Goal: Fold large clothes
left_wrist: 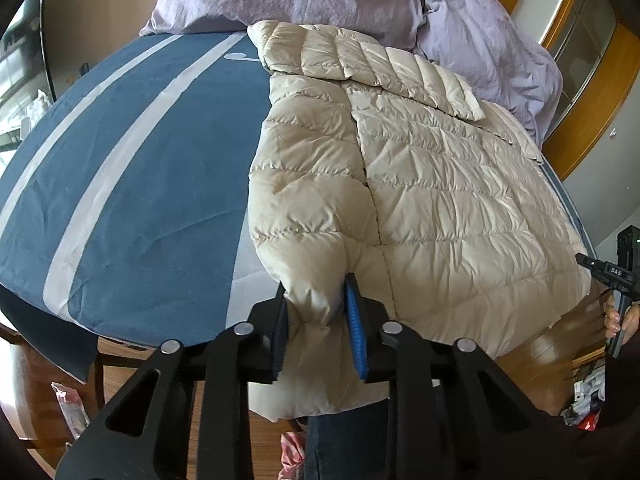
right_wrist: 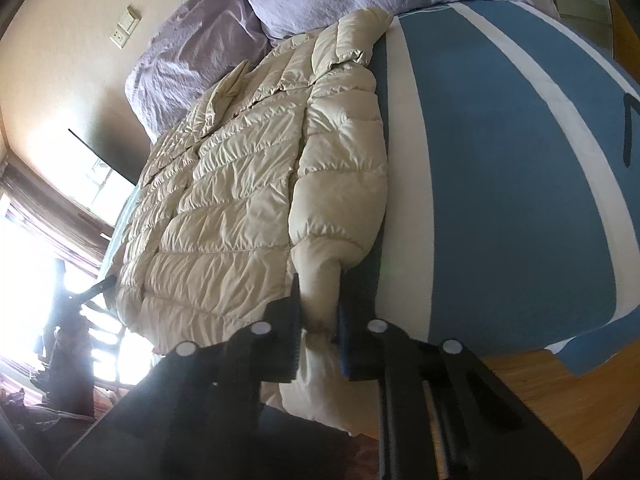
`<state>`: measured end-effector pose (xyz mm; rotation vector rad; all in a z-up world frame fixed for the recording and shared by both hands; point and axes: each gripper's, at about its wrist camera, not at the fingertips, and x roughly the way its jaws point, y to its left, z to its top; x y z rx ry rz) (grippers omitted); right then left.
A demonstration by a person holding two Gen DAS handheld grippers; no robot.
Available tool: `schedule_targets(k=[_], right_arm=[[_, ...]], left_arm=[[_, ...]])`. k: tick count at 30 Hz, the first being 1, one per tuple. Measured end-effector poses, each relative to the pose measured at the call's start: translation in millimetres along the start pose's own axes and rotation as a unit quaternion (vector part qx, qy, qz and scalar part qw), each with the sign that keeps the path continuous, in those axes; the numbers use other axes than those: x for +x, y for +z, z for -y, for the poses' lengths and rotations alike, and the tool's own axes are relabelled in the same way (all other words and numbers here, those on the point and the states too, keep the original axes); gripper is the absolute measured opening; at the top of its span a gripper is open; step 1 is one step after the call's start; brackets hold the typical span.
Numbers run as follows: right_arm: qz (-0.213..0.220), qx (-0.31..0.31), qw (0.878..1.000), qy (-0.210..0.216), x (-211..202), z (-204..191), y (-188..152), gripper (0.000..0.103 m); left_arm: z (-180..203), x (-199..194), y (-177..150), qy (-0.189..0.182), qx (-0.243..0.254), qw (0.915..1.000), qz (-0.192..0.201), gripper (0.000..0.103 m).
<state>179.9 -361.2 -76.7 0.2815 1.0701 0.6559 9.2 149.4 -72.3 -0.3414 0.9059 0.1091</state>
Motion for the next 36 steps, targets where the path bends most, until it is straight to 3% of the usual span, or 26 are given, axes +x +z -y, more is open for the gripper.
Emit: schedule_targets(k=[12,19,36], right_arm=[[0.010,0.039,0.998,0.037,2,10,-1,0.007],[0.026,0.045,0.998,0.041,-4,6,6,0.006],[0.081,0.039,0.995,0.052,-23,-9,54,0.005]], left_arm=[[5,0,-2,-0.007,-0.007,1.0000,0.002,0.011],[13,-11,6,0.001,0.003,0.9997,0.025,0.006],[37,-40,64,0.040,0.043,0.9937,0.095,0.004]])
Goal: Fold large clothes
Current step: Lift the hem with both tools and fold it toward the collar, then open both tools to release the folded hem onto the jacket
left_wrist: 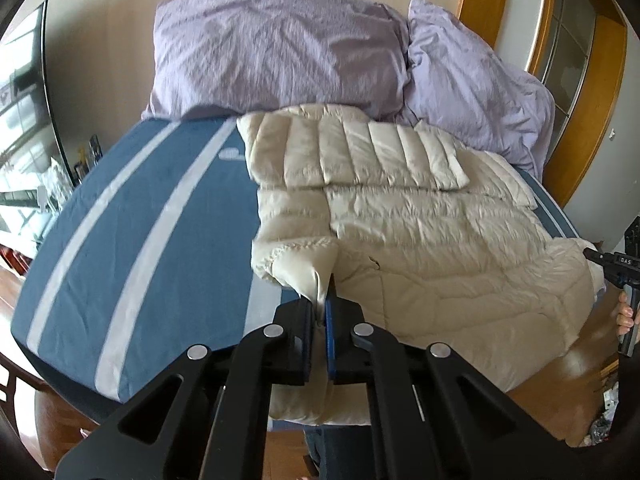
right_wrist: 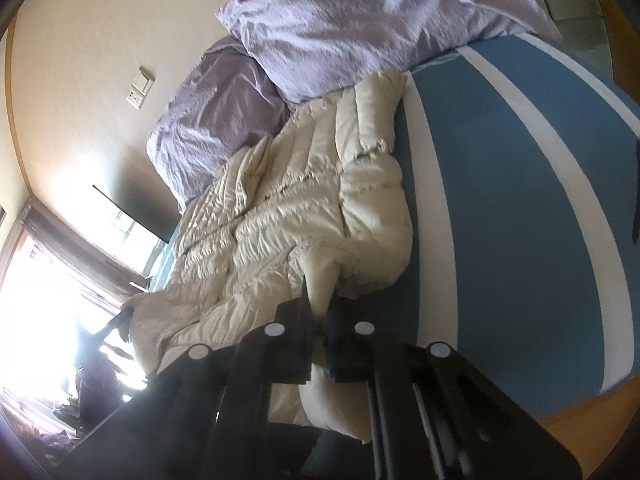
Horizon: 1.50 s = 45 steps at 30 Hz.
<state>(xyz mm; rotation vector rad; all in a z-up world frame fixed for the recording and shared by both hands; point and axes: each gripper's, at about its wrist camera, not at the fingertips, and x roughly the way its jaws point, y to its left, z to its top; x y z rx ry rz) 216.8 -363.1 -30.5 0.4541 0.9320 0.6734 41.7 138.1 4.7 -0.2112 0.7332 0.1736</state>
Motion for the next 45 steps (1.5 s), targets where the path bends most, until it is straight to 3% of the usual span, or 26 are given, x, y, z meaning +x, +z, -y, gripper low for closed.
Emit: schedule_targets(k=[12,24,37,40,42,45], right_arm=[[0.021,0.015,0.999,-0.020,45,-7,77,0.005],[0.030,0.077,0.996,-0.026,122,19,164,0.005],[0.038,0.172,0.984,0.001,190,51,230,0.012],[0.032,0.176,0.984,-0.011,195,54,234,0.025],[0.041,0.169,0.985,-0.018,189,52,234,0.049],[0.067,0.146,0.986,-0.048,170,46,233,0.059]], left_arm=[[-6,35,76,0.026,-0.003,0.9994,0.021,0.003],[-24,128,153,0.051,-0.036,0.9980,-0.009,0.003],[-54,216,204,0.042,-0.132,0.9894,-0.043,0.005],[-55,222,211,0.038,-0.140,0.9884,-0.044,0.011],[-56,222,215,0.038,-0.141,0.9882,-0.045,0.019],[-55,213,217,0.040,-0.142,0.9883,-0.041,0.046]])
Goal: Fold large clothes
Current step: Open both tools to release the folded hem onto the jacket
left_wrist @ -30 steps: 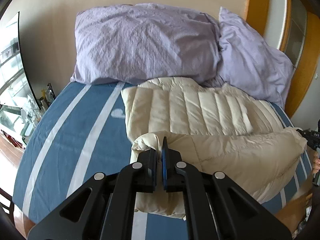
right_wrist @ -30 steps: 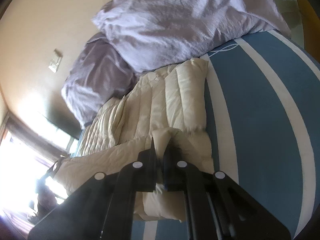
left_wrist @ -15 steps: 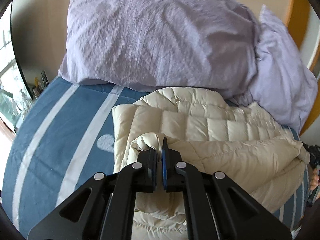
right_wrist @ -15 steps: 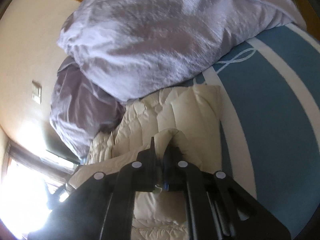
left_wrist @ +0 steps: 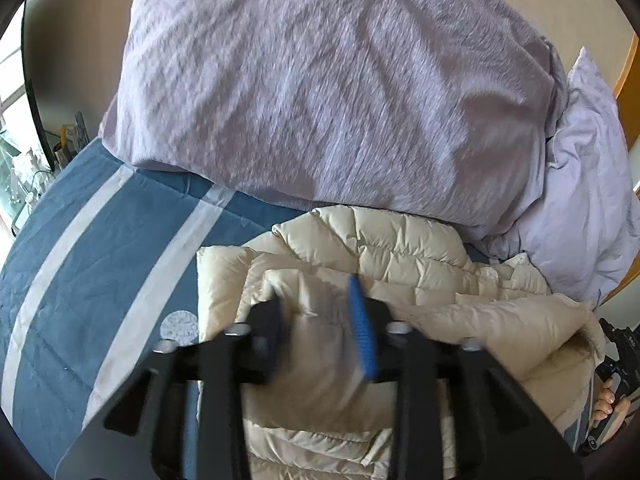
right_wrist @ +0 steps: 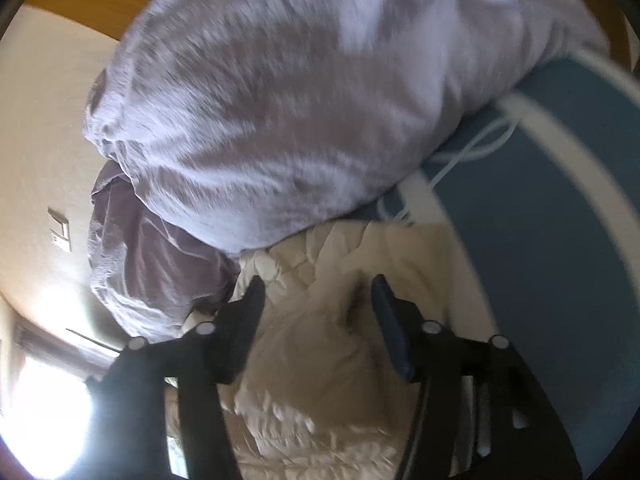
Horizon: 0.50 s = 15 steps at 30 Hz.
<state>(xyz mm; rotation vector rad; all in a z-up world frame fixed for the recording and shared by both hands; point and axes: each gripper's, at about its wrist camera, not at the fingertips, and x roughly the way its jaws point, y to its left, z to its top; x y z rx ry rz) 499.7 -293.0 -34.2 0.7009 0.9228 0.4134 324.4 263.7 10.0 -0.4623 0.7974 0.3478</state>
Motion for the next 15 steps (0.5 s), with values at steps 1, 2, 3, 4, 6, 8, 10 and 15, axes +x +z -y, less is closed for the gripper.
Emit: schedule_targets(k=[1,2,3,4,6,8,10,15], right_arm=[[0.007,-0.008,1.000,-0.009,-8,-1,-1,0.059],[0.009,-0.014,1.000,-0.013,-14,-2,-3,0.059],[0.009,-0.020,1.000,-0.014,-20,-3,-5,0.059],[0.009,-0.027,0.999,-0.016,-26,-5,-8,0.059],[0.012,-0.049,0.999,-0.019,-40,-11,-19,0.059],[0.012,-0.075,0.997,-0.020,-53,-18,-32,0.059],[0.008,-0.099,0.995,-0.019,-62,-25,-47,0.059],[-0.014,-0.157,0.987,-0.017,-71,-42,-87,0.059]], left_arm=[[0,-6,1,0.006,0.001,1.0000,0.008,0.061],[0,-13,1,0.016,0.004,0.9997,0.019,0.067],[0,-18,2,0.020,0.006,0.9995,0.025,0.067],[0,-24,2,0.020,0.008,0.9994,0.028,0.067],[-3,-37,0,0.020,0.006,0.9993,0.031,0.067],[-3,-49,-6,0.019,0.010,0.9992,0.034,0.067],[-1,-62,-17,0.019,0.022,0.9988,0.039,0.068],[5,-80,-53,0.012,0.048,0.9983,0.032,0.068]])
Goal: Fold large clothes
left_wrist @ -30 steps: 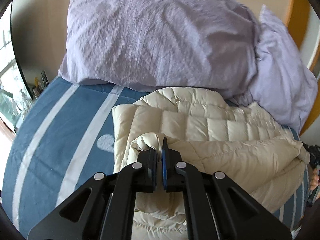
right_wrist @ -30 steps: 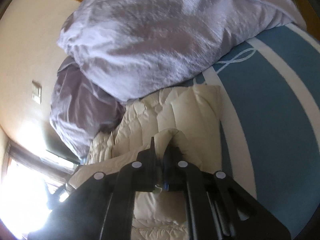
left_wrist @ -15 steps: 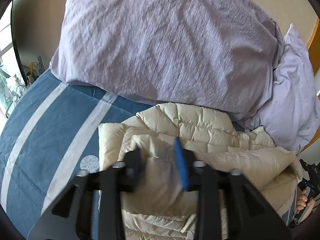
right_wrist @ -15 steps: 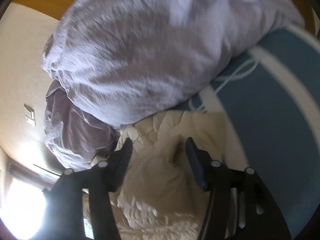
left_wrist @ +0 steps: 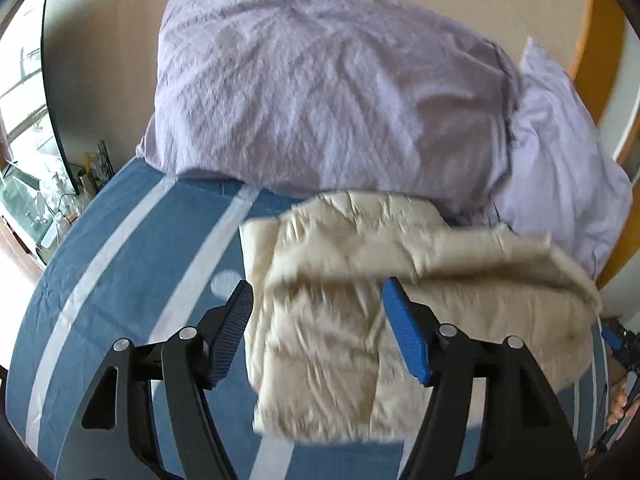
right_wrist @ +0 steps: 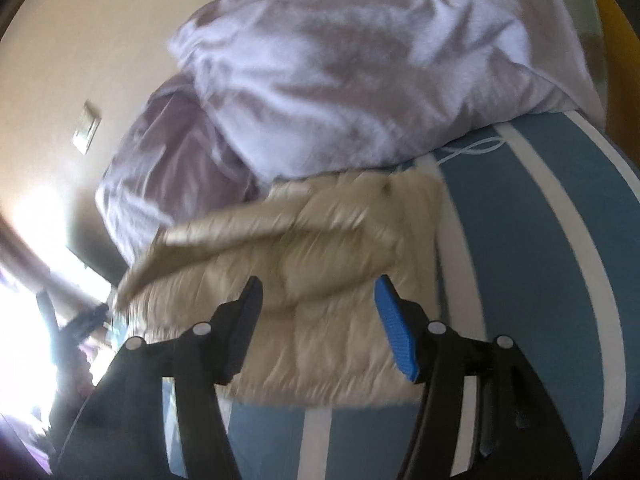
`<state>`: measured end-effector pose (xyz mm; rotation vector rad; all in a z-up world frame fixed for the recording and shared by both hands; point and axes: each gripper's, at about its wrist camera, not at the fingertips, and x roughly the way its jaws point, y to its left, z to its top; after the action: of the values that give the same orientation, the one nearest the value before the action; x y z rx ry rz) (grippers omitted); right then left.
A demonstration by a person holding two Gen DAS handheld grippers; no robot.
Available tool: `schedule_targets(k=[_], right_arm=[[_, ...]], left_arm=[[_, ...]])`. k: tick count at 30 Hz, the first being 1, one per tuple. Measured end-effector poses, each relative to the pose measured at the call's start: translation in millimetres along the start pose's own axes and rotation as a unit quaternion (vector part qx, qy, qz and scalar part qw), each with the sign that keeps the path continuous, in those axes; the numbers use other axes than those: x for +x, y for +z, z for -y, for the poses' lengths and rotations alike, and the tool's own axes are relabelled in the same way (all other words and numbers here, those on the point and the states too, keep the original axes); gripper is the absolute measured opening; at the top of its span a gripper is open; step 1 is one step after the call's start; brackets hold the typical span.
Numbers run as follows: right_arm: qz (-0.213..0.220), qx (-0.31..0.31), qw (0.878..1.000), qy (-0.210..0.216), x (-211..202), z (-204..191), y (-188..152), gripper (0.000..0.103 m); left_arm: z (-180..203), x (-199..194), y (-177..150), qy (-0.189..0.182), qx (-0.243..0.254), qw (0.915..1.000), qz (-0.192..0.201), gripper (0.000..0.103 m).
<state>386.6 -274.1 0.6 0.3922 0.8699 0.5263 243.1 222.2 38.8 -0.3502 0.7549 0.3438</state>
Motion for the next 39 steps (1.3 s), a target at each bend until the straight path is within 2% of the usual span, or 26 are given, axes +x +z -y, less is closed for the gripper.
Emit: schedule_targets(k=[5,9,16,21,31,34,36,39], right_arm=[[-0.016,-0.056,0.998,-0.012,8,-28,-23,0.059],[-0.020,-0.076,0.997,-0.020,20,-40,-27,0.059],[-0.020,-0.127,0.990,-0.054,46,-51,-34,0.055],[-0.018,-0.152,0.985,-0.074,66,-55,-33,0.046],[0.051,-0.131,0.984,-0.111,82,-51,10,0.046],[0.066,-0.123,0.983,-0.116,84,-50,19,0.051],[0.073,-0.118,0.983,-0.121,86,-49,24,0.059],[0.077,-0.120,0.980,-0.139,92,-46,26,0.066]], left_arm=[[17,-1,-29,-0.012,0.026,0.9994,-0.019,0.068],[28,3,-42,-0.020,0.039,0.9986,-0.028,0.068],[49,25,-55,-0.005,0.075,0.9968,-0.029,0.069],[60,46,-53,0.005,0.082,0.9962,-0.027,0.069],[63,76,-24,0.018,0.056,0.9983,0.001,0.069],[62,80,-14,0.027,0.049,0.9983,0.015,0.072],[60,82,-10,0.036,0.047,0.9980,0.023,0.073],[57,86,-8,0.044,0.044,0.9978,0.023,0.074]])
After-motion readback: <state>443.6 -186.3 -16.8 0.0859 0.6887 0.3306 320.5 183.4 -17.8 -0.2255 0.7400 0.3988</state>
